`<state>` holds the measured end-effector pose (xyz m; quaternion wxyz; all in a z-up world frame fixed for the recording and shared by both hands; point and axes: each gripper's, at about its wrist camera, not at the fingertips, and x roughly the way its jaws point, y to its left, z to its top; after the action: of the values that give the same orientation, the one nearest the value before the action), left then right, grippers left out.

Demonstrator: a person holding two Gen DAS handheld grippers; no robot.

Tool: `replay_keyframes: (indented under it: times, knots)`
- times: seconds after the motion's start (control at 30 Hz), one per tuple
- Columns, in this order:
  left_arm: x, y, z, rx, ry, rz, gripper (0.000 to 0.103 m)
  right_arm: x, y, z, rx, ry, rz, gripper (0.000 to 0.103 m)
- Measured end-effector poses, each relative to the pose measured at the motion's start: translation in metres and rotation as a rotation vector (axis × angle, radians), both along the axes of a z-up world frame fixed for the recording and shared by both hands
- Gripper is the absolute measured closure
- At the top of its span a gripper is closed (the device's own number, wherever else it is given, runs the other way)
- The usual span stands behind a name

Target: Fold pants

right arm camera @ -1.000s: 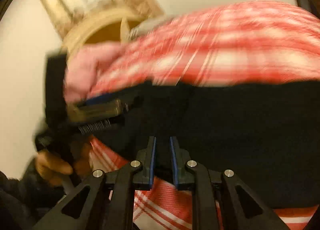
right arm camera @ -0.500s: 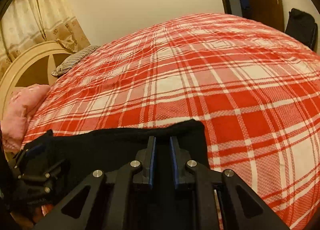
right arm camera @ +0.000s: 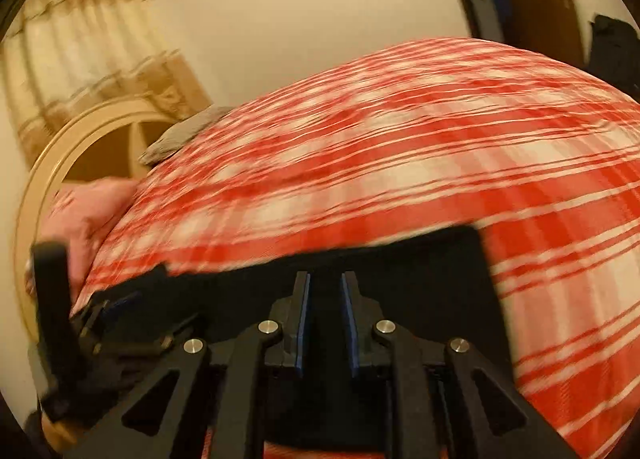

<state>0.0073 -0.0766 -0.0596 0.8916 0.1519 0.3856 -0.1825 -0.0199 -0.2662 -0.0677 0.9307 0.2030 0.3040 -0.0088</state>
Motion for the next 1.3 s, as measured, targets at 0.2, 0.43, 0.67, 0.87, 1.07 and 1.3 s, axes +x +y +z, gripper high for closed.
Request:
replay_keyframes:
  times: [0.2, 0.43, 0.67, 0.87, 1.07, 1.3]
  knots:
    - [0.009, 0.046, 0.008, -0.036, 0.012, 0.096, 0.000, 0.018, 0.073, -0.022, -0.072, 0.066, 0.189, 0.085]
    - [0.018, 0.122, 0.008, -0.004, -0.022, 0.288, 0.000, 0.020, 0.091, -0.031, -0.117, 0.039, 0.211, 0.072]
    - [0.025, 0.165, -0.007, -0.008, 0.016, 0.397, 0.000, 0.017, 0.103, -0.029, -0.172, 0.026, 0.213, 0.056]
    - [0.023, 0.188, -0.009, -0.023, 0.017, 0.431, 0.000, 0.006, 0.105, -0.021, -0.098, 0.002, 0.229, 0.049]
    - [0.019, 0.256, -0.006, -0.136, 0.011, 0.588, 0.000, -0.001, 0.111, -0.009, -0.153, -0.046, 0.215, 0.049]
    - [0.015, 0.327, -0.015, -0.429, 0.032, 0.769, 0.012, 0.000, 0.107, -0.006, -0.145, -0.042, 0.196, 0.049]
